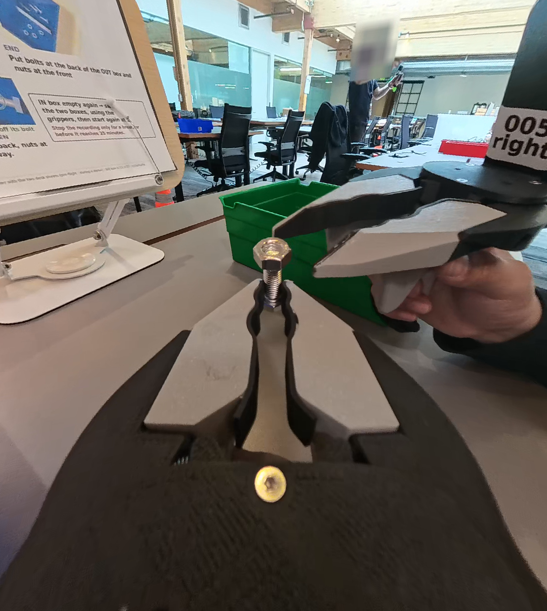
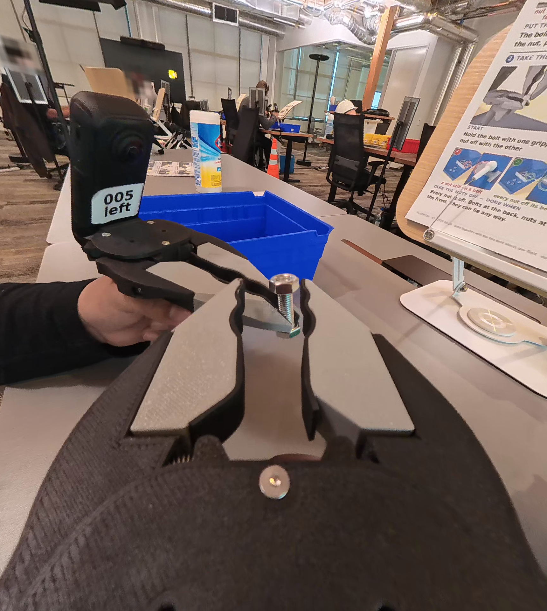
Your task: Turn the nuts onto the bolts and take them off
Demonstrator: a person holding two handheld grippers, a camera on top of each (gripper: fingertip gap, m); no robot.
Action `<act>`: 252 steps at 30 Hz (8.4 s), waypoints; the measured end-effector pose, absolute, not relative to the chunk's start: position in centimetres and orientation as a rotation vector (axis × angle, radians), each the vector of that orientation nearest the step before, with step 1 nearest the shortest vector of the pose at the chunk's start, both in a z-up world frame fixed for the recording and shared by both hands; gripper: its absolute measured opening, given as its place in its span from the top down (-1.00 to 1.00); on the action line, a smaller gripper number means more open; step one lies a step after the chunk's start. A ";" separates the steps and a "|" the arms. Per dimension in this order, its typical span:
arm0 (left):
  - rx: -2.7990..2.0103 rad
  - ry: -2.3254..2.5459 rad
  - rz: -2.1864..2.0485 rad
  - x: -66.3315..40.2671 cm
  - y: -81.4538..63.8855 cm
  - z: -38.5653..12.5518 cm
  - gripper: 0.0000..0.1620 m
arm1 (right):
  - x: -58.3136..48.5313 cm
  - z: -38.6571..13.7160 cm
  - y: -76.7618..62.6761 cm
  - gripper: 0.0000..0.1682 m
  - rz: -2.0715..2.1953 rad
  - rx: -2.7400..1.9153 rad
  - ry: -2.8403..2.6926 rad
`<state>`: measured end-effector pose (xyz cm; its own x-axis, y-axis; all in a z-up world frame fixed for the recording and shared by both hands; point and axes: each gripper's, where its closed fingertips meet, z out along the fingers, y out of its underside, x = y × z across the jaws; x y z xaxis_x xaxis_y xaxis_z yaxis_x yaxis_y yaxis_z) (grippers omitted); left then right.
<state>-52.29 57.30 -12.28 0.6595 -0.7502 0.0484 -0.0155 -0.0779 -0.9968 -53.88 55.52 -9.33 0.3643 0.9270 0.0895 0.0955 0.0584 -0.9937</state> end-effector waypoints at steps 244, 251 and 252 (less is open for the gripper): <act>-1.696 0.789 -0.726 -50.5 53.2 -16.3 0.74 | -49.4 -14.2 66.2 0.65 0.299 -1.721 -0.889; -1.638 0.830 -0.715 -57.4 47.0 -9.0 0.69 | -50.0 -14.2 64.0 0.57 0.588 -1.739 -0.870; -1.646 0.841 -0.645 -59.4 47.2 -7.9 0.69 | -50.4 -14.0 63.7 0.57 0.612 -1.730 -0.871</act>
